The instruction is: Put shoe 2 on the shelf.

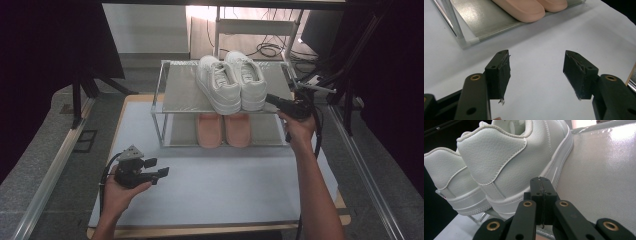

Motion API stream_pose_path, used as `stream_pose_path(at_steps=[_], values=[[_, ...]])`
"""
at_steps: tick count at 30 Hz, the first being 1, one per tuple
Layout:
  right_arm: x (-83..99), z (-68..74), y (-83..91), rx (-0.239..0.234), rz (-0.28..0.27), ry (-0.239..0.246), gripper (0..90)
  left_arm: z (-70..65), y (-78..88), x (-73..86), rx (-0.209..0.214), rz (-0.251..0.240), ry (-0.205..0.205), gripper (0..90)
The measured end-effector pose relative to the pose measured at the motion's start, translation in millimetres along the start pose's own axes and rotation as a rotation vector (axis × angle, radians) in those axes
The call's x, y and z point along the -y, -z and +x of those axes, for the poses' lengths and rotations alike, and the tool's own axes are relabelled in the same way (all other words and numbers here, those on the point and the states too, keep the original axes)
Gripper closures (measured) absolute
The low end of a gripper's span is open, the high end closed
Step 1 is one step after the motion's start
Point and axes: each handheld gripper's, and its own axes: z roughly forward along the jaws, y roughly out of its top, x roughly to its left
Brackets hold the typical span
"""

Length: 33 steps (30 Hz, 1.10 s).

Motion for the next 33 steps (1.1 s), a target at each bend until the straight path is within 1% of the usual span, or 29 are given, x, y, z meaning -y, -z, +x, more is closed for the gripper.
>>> stream_pose_path(at_steps=[2,3,6,8,11,13,18,21,22,26,28,33], values=[[0.5,1.4,-0.4,-0.018,0.000,-0.008,90.0,0.2,0.2,-0.1,0.001,-0.001,0.001,39.1],[1.0,3.9,-1.2,-0.030,0.002,-0.005,90.0,0.3,0.4,-0.1,0.000,-0.002,0.002,39.1],[2.1,11.5,-4.6,-0.039,0.010,0.016,90.0,0.6,1.8,0.0,-0.002,-0.005,0.003,39.1],[3.0,14.5,-7.1,-0.057,0.017,0.013,90.0,0.6,2.3,0.0,-0.002,-0.006,0.002,39.1],[4.1,18.3,-8.8,-0.059,0.015,0.020,90.0,1.0,2.2,0.2,-0.001,-0.005,-0.002,39.1],[5.0,19.7,-8.9,-0.059,0.015,0.024,90.0,1.0,2.1,0.2,-0.001,-0.004,-0.002,39.1],[5.6,19.3,-8.9,-0.065,0.011,0.015,90.0,0.7,1.4,0.0,-0.002,-0.003,-0.002,39.1],[6.2,20.1,-9.4,-0.088,0.012,0.006,90.0,0.4,0.8,0.0,-0.002,-0.002,-0.002,39.1],[6.4,21.0,-10.1,-0.096,0.014,0.013,90.0,0.4,0.8,0.0,-0.002,-0.002,-0.002,39.1],[7.2,24.4,-10.9,-0.095,0.015,0.023,90.0,0.4,1.0,0.2,-0.003,-0.002,-0.001,39.1],[7.8,24.8,-11.8,-0.107,0.014,0.014,90.0,0.2,0.0,0.3,-0.002,0.000,-0.003,39.1],[9.3,29.0,-14.6,-0.130,0.019,0.018,90.0,0.5,0.6,0.4,-0.003,-0.001,0.000,39.1]])
